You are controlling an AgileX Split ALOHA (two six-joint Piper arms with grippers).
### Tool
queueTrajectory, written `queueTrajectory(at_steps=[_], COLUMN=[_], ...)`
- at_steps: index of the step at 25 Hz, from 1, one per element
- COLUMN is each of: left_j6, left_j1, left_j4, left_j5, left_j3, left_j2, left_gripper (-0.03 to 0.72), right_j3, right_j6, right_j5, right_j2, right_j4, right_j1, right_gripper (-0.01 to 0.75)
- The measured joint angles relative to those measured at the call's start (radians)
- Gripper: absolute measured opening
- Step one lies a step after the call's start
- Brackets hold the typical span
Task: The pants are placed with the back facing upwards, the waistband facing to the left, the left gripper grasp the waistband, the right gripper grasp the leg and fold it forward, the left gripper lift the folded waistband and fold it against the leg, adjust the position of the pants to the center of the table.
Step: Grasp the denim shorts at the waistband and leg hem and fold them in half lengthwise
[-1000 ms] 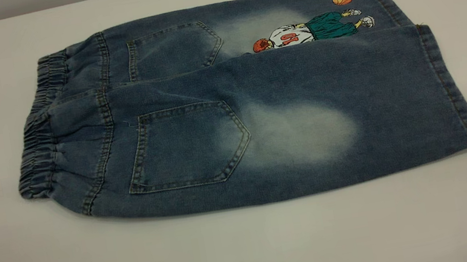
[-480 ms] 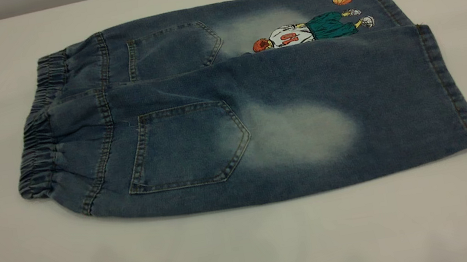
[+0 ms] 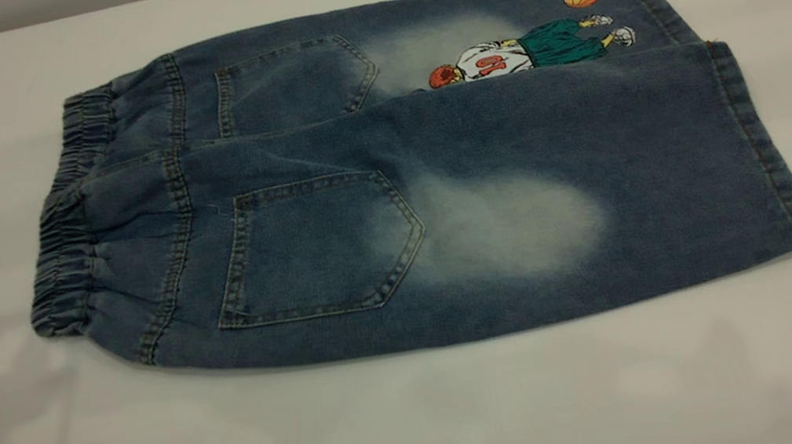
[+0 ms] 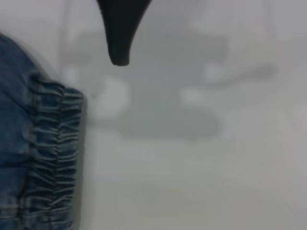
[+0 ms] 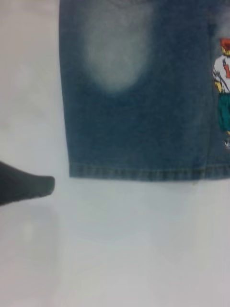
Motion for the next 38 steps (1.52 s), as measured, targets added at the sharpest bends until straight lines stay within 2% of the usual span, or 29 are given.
queueTrajectory(at_steps=[8, 16, 21, 26, 33, 36, 38], left_j6=[0.009, 0.026, 0.027, 0.027, 0.024, 0.023, 0.022], left_j1=[-0.011, -0.063, -0.071, -0.11, -0.117, -0.117, -0.117], left_j4=[0.0, 0.0, 0.0, 0.0, 0.0, 0.0, 0.0], left_j5=[-0.121, -0.15, -0.179, -0.237, -0.278, -0.306, -0.326], left_j3=[-0.014, -0.097, -0.1, -0.101, -0.107, -0.107, -0.107], left_j2=[0.239, 0.395, 0.451, 0.51, 0.586, 0.604, 0.611], left_gripper=[0.557, 0.557, 0.557, 0.557, 0.557, 0.539, 0.485], right_j3=[-0.002, -0.007, -0.007, -0.007, -0.007, -0.007, -0.007], right_j6=[-0.078, -0.128, -0.131, -0.134, -0.137, -0.137, -0.139], right_j5=[-0.054, -0.055, -0.055, -0.055, -0.055, -0.055, -0.055], right_j2=[0.005, 0.005, 0.006, 0.006, 0.006, 0.006, 0.006], right_j4=[0.058, 0.087, 0.092, 0.105, 0.106, 0.106, 0.106], right_j1=[0.0, 0.0, 0.0, 0.0, 0.0, 0.0, 0.0], right_gripper=[0.5, 0.5, 0.5, 0.5, 0.5, 0.5, 0.5])
